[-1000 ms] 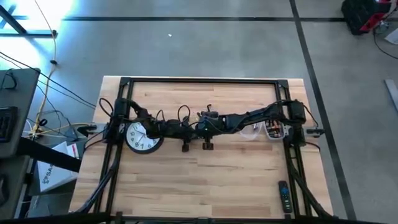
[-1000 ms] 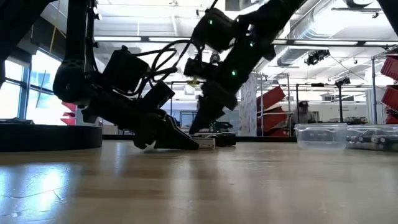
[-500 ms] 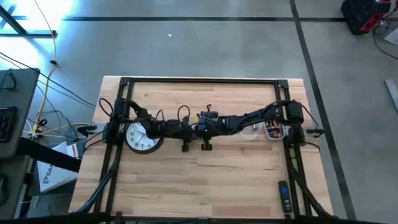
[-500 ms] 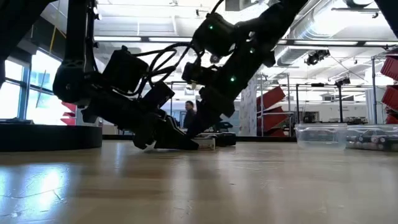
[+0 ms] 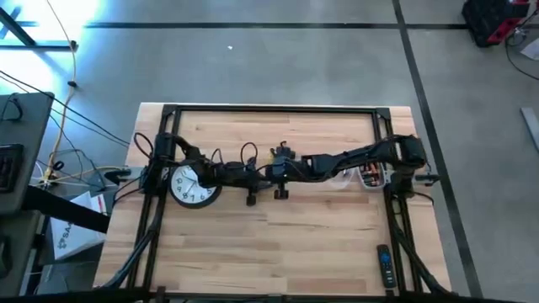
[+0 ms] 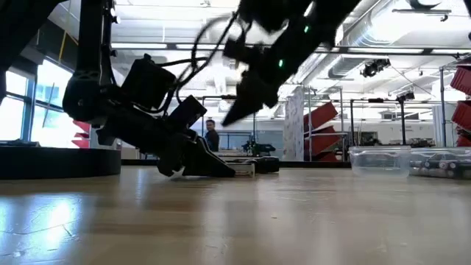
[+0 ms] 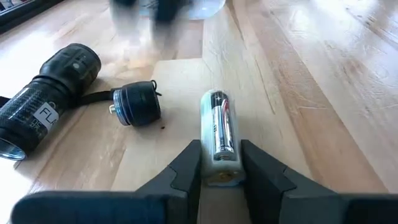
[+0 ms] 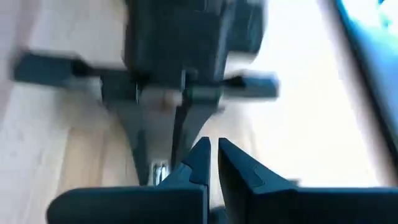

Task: Insert battery
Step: Insert the white battery case into the black flashlight

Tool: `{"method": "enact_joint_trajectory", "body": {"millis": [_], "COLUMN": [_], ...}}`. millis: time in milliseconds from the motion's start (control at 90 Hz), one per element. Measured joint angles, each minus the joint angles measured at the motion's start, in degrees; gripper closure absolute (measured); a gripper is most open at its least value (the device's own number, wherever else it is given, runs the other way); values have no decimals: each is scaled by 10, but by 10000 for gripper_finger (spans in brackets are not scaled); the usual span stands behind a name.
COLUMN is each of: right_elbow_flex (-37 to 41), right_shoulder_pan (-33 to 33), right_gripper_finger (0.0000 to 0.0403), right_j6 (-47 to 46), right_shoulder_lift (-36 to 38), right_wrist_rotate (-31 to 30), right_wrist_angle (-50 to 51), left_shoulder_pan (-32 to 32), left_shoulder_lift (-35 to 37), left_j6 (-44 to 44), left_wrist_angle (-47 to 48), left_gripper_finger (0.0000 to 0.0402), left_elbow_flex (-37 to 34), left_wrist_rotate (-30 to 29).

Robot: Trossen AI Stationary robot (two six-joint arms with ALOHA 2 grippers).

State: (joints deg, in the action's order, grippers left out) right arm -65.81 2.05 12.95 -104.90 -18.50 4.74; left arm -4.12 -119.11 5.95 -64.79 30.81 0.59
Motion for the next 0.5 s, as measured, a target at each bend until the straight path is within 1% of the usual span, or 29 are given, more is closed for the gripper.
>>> {"method": "enact_joint_trajectory", "body": {"millis": [122, 278, 500], "right_elbow_flex": [63, 149, 228], "right_shoulder_pan": [15, 29, 33], "right_gripper_finger": [403, 403, 399], "right_j6": [6, -5, -4], "right_shoulder_lift": [34, 49, 49], "right_wrist_rotate": [-22, -23, 10], "right_wrist_angle": [-65, -184, -325], "left_shoulder_pan": [0, 0, 0], "left_shoulder_lift": [16, 50, 110], "left_j6": [-7, -10, 8], "left_wrist_angle": [16, 58, 107], "left_gripper_finger": [330, 330, 330], "left_elbow_flex": [-3, -3, -2], "left_wrist_rotate": [2, 5, 8]}}
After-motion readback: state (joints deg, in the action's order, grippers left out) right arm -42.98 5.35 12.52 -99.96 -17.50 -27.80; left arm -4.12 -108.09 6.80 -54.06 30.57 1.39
